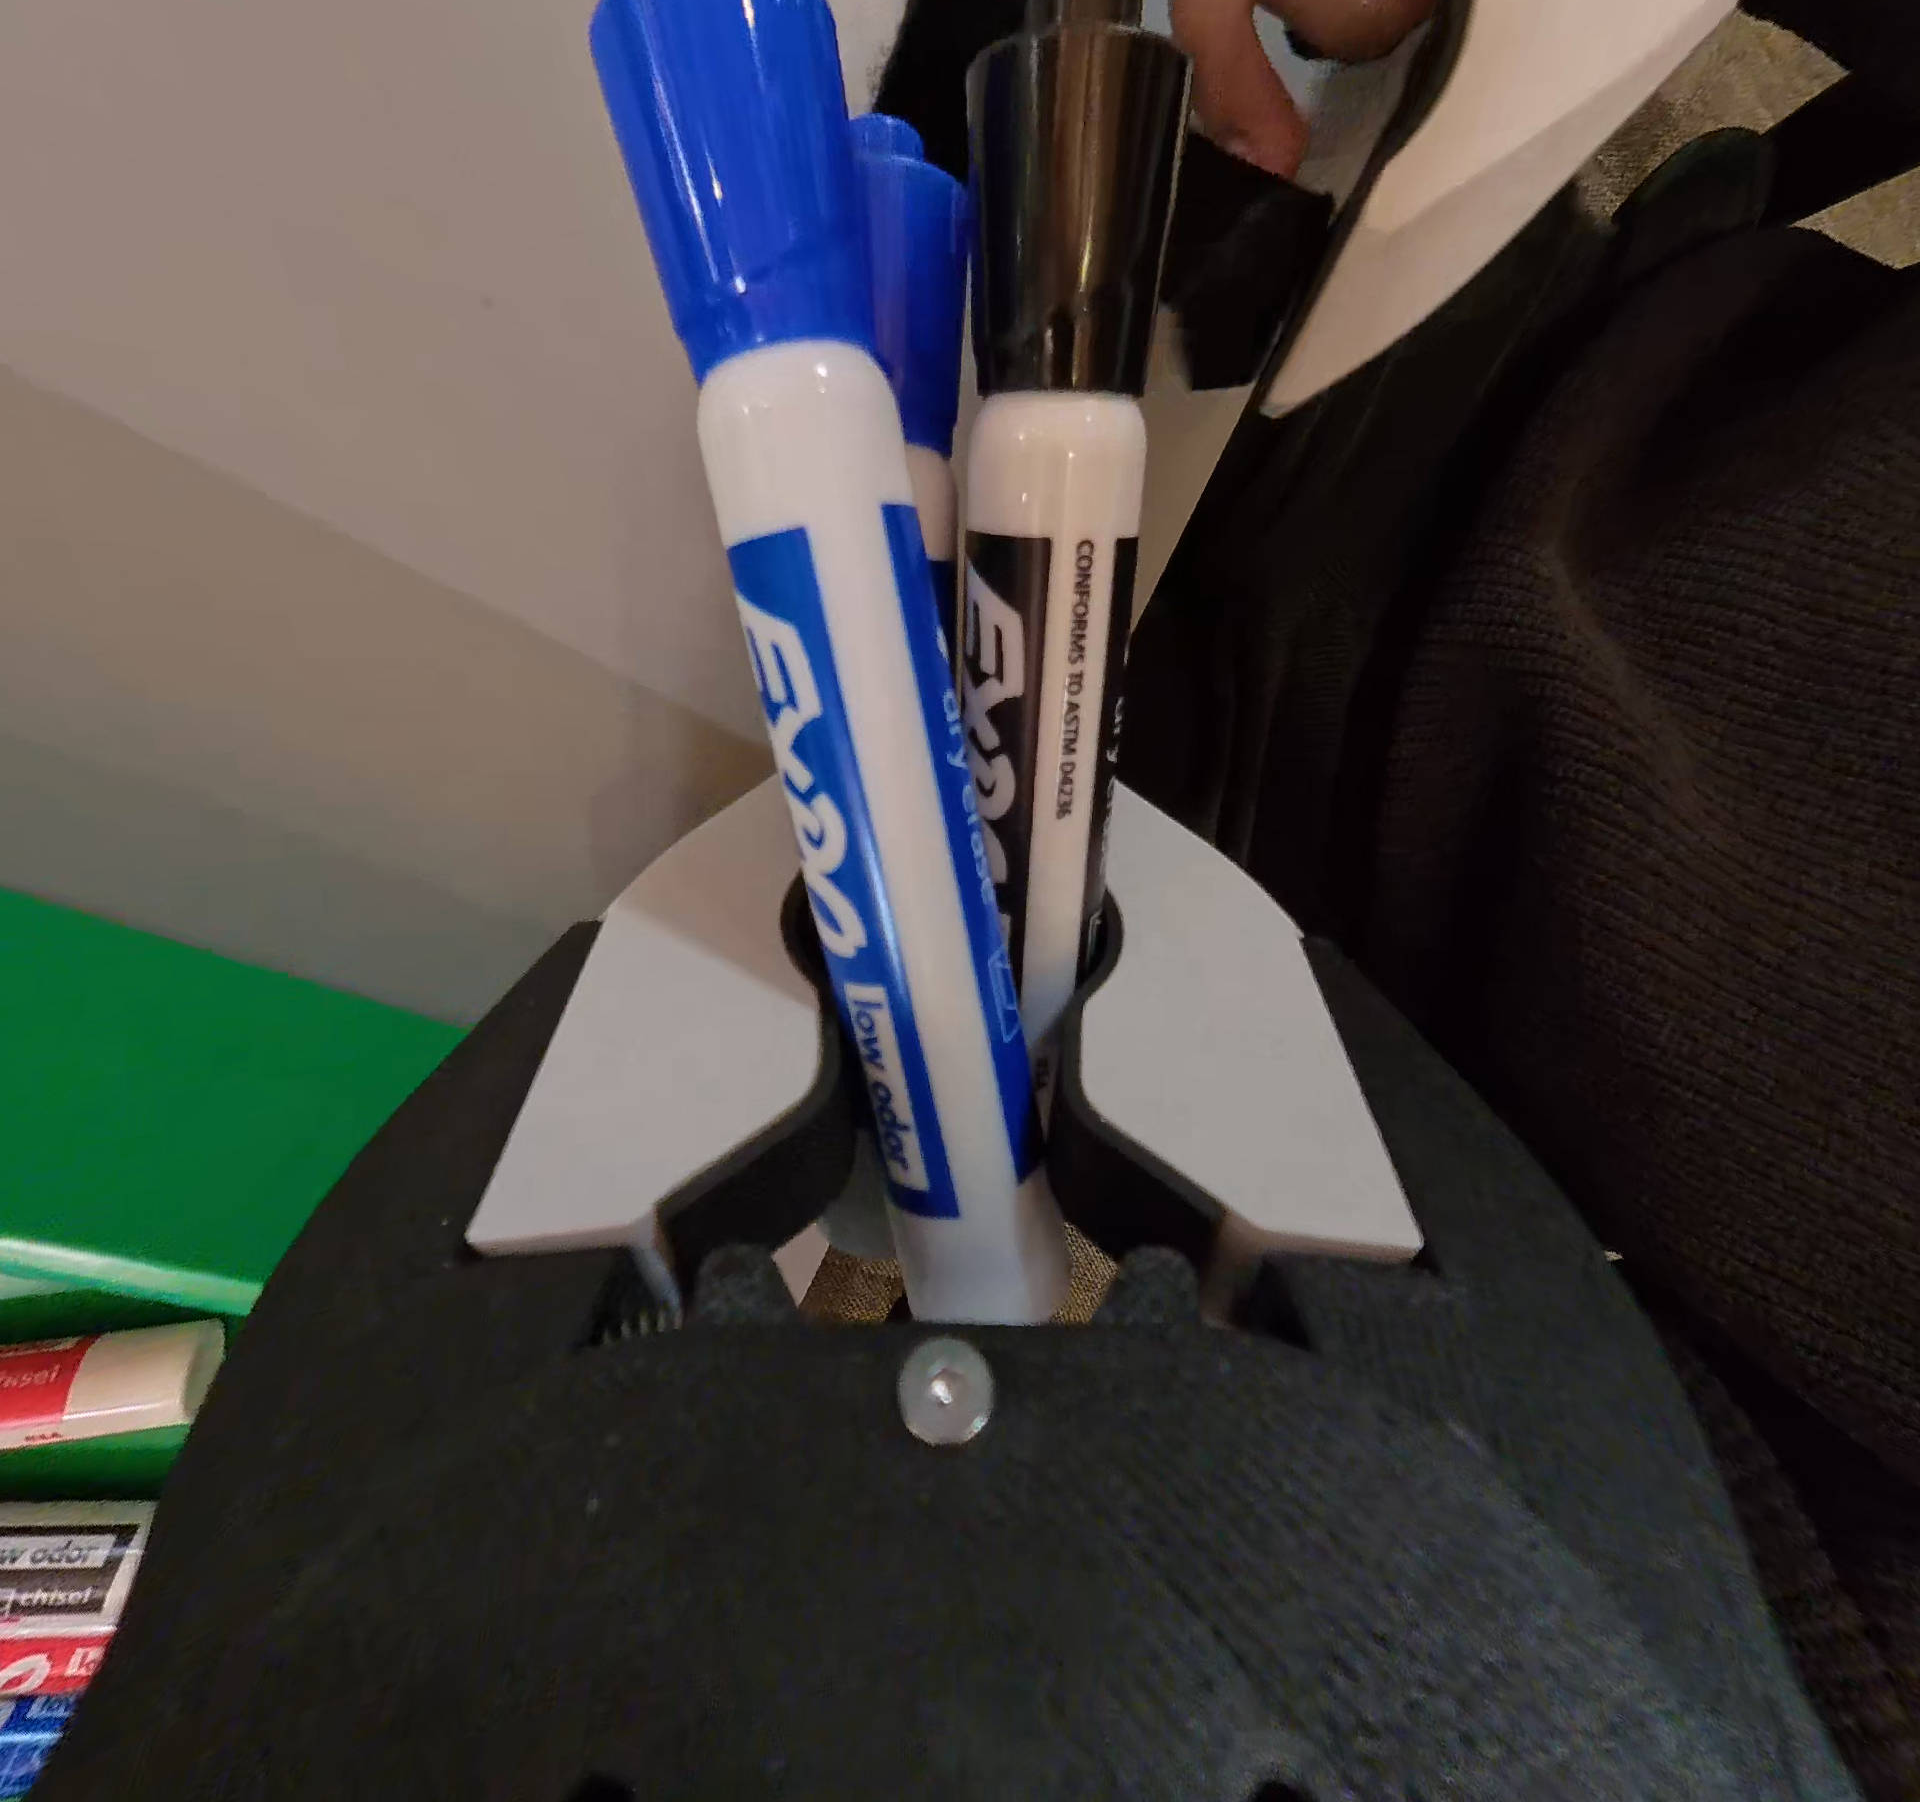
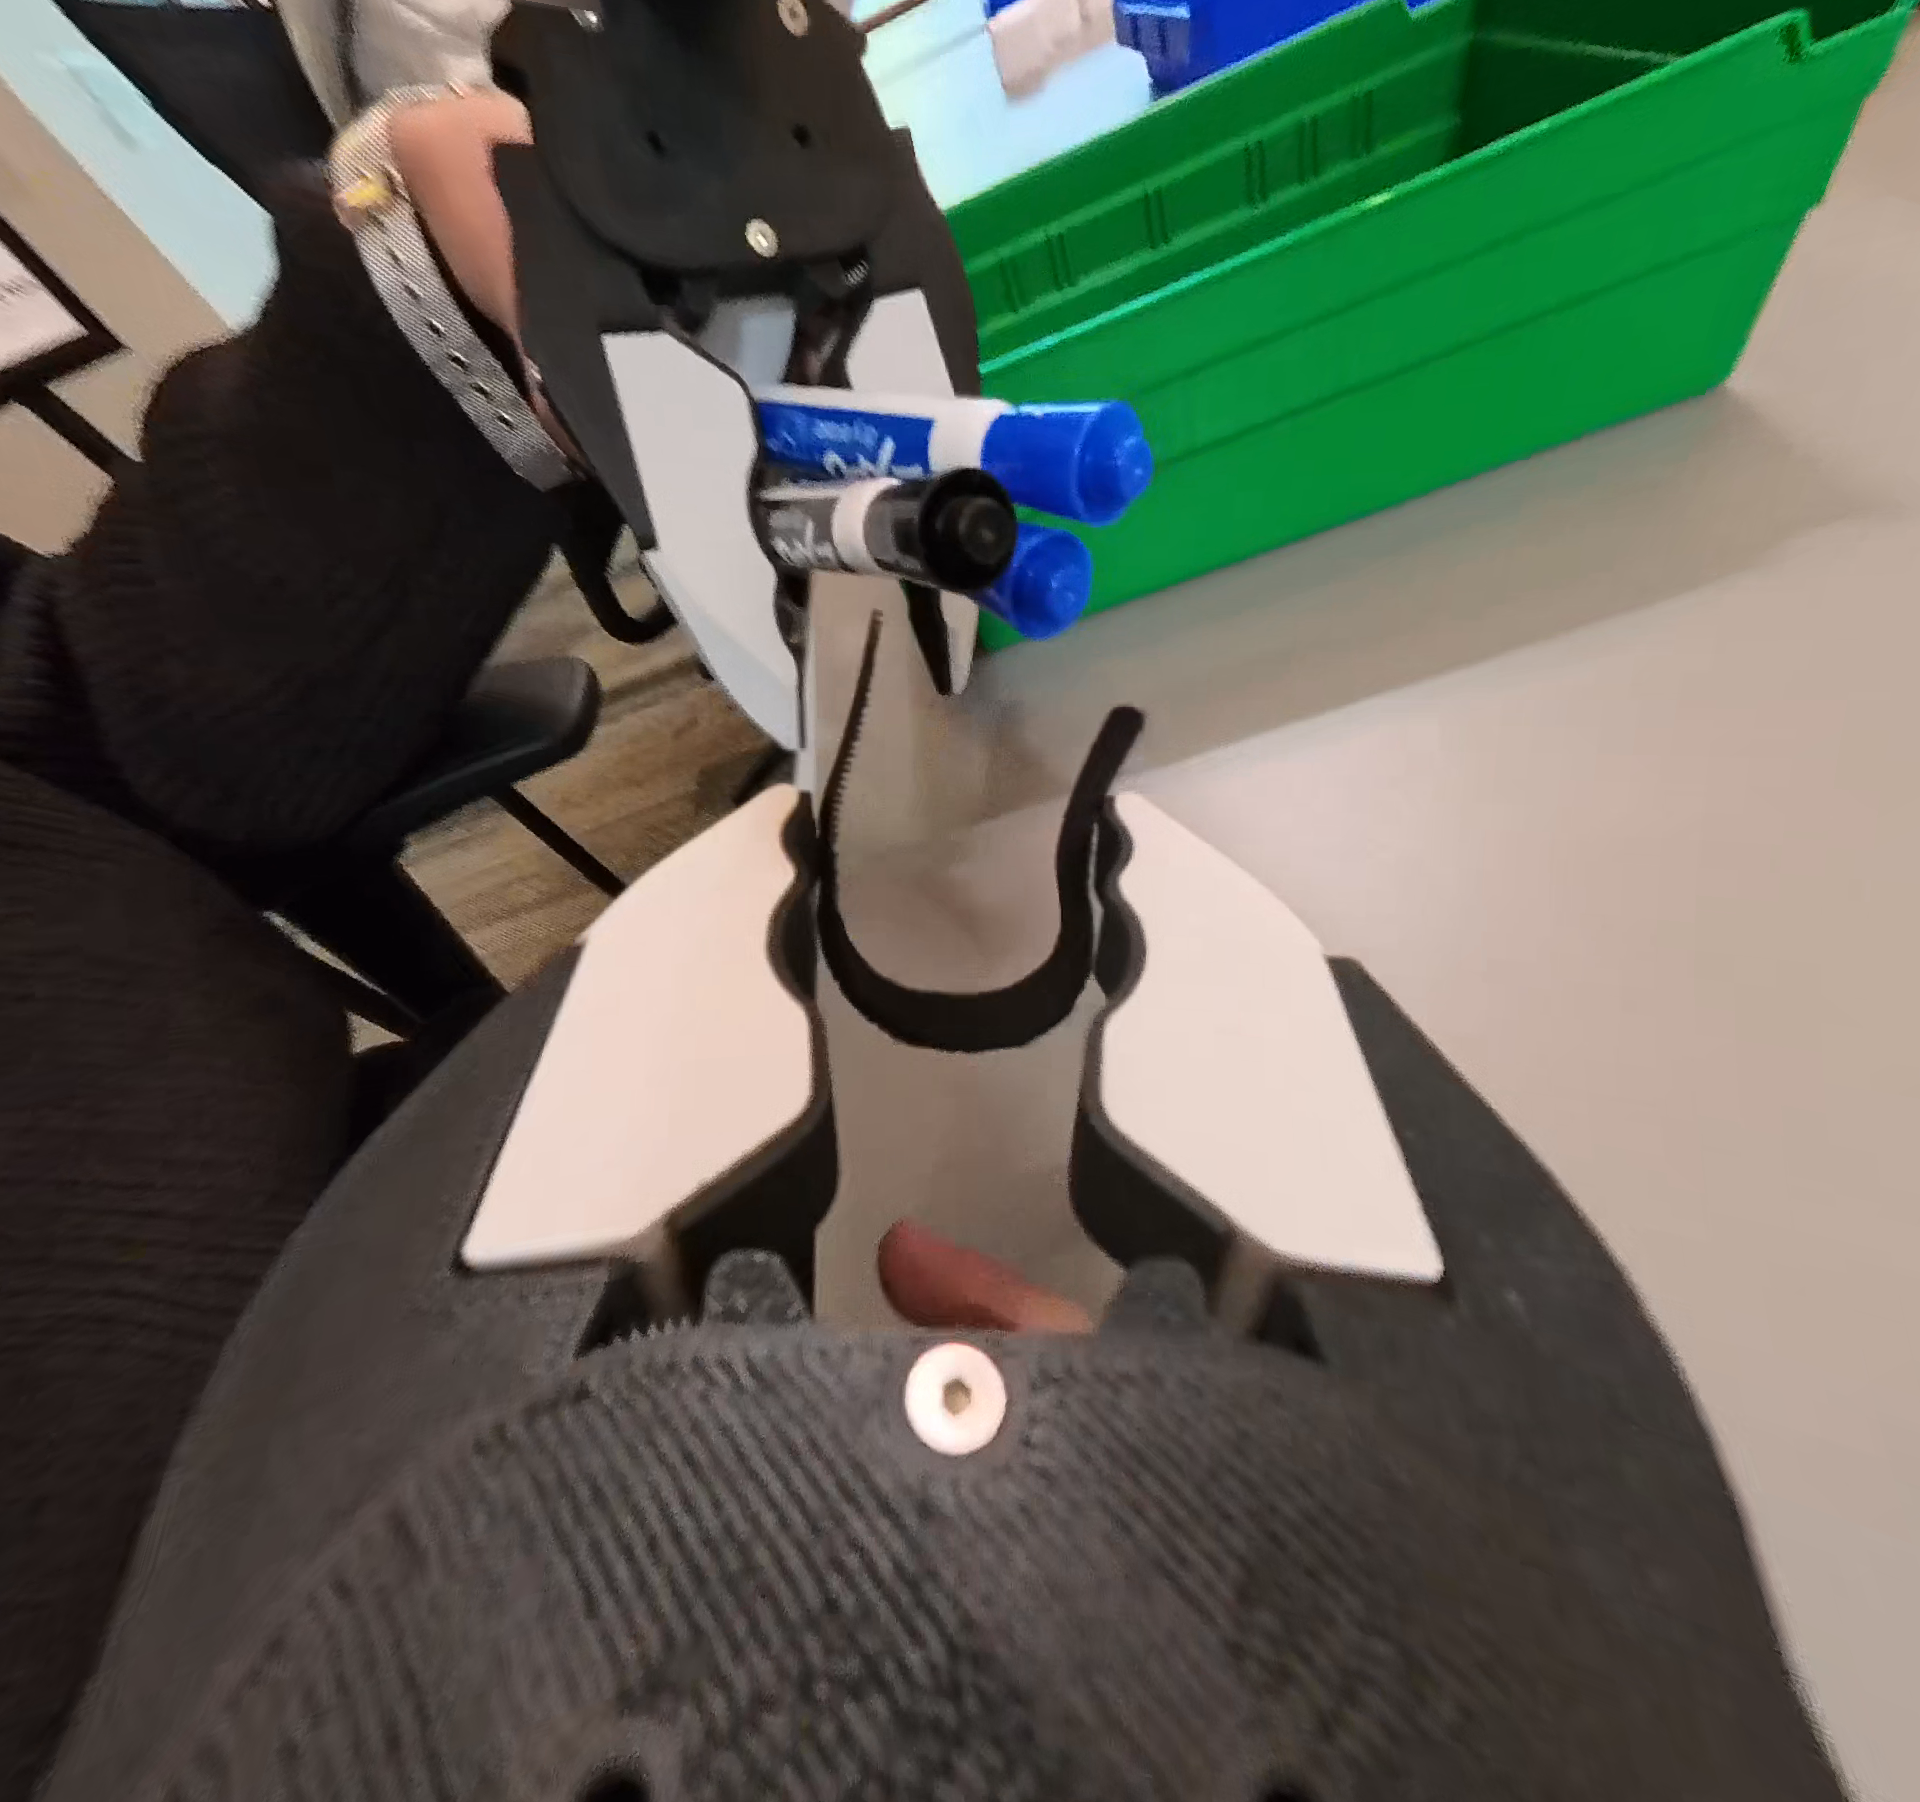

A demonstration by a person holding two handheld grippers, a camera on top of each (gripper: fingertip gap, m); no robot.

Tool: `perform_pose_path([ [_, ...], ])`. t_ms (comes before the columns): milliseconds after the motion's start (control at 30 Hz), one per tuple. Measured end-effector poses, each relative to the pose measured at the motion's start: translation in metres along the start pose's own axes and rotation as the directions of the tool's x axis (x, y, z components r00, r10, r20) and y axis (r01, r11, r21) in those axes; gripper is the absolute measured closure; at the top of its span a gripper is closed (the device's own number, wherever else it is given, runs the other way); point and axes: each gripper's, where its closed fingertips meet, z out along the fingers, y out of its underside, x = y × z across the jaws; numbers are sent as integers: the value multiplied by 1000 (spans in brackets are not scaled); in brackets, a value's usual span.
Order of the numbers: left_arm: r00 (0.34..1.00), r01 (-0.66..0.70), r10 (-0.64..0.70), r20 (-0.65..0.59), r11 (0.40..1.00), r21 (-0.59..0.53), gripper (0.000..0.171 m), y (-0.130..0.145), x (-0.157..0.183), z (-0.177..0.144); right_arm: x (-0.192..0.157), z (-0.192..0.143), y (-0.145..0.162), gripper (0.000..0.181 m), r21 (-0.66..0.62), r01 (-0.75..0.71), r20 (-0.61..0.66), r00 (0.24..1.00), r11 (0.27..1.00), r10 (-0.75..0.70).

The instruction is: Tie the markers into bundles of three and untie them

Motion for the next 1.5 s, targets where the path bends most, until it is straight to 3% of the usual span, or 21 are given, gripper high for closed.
perform_pose_path([
  [500, 995, -67, 67, -77, 998, 0, 127, -13, 22, 12, -10, 5, -2, 126, 33, -77, 85, 994, 996, 74],
  [733, 996, -58, 57, -64, 998, -6, 126, -12, 18, 13, 15, 1, 10, 130, -62, -36, -73, 997, 997, 31],
  [933, 998, -36, 37, -45, 999, 28, 126, -10, 12, 2, 42, -12, 17, 131, -254, -29, -214, 977, 967, -27],
  [1100, 999, -14, 15, -34, 999, 38, 127, -7, 8, -4, 85, -17, 42, 131, -571, -73, -359, 918, 818, -169],
  [1167, 1000, -13, 14, -28, 999, 36, 126, -6, 8, -4, 93, -7, 44, 126, -613, -76, -360, 913, 786, -193],
  [1267, 999, -16, 17, -28, 999, 37, 126, -7, 9, -4, 84, 5, 44, 99, -629, -33, -291, 936, 777, -196],
  [1400, 999, -7, 8, -35, 999, 37, 127, -4, 8, -3, 84, -9, 22, 86, -590, 55, -314, 904, 805, -291],
  [1500, 999, 4, -3, -36, 999, 37, 127, -1, 5, -3, 76, -19, 13, 79, -586, 135, -243, 911, 799, -332],
])
